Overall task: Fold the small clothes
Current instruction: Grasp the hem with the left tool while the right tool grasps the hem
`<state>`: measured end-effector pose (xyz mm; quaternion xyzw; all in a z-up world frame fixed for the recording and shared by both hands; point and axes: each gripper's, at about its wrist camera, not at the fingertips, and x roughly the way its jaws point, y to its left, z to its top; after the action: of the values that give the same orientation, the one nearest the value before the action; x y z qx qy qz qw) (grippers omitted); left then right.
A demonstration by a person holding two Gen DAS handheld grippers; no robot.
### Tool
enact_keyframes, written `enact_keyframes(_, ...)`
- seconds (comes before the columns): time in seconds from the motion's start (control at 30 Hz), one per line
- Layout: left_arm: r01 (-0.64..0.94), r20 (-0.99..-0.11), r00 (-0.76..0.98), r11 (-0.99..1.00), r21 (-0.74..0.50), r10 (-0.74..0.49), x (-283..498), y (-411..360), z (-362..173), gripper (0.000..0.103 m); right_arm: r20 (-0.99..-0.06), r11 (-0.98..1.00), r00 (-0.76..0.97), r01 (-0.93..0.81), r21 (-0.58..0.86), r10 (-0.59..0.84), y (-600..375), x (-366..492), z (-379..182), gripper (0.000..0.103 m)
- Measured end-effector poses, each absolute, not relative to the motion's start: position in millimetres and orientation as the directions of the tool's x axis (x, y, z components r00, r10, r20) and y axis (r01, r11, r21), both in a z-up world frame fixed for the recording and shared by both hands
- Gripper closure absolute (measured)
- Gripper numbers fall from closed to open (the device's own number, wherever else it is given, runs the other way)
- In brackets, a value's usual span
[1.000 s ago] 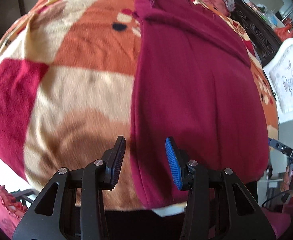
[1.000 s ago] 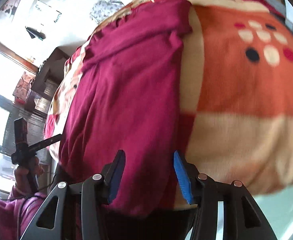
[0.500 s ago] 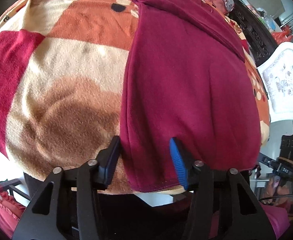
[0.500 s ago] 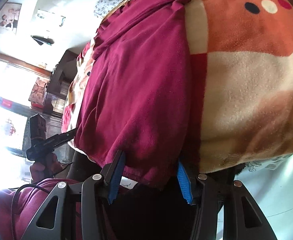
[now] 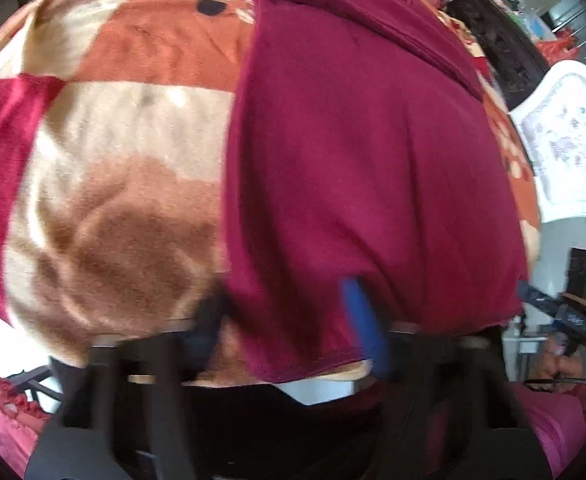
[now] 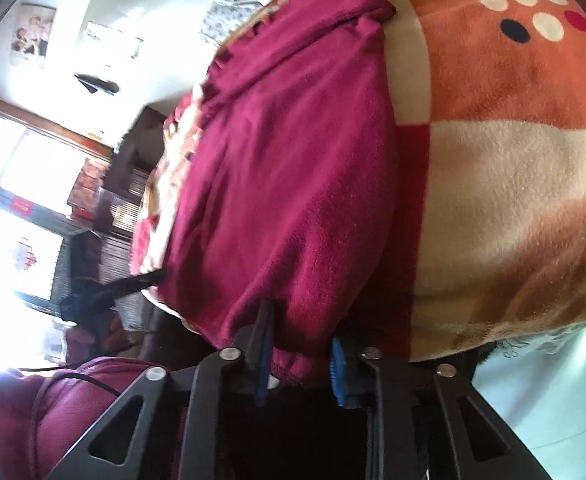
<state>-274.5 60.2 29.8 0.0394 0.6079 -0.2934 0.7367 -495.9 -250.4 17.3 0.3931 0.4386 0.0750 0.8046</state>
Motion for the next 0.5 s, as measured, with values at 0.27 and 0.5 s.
enact_keyframes(0.27, 0.471, -0.869, 0.092, 0.790, -0.392, -0.486, -264.1, 64.6, 53.3, 0.096, -0.568, 0.680, 0.675, 0.132, 0.721, 0.472, -262.5, -485.0, 59.4, 0.089)
enact_keyframes(0.5, 0.451, -0.783, 0.194, 0.763, -0.464, -0.591, -225.9, 57.3, 93.8, 0.096, -0.502, 0.683, 0.752, 0.095, 0.724, 0.427, -292.5, -451.9, 90.2, 0.089)
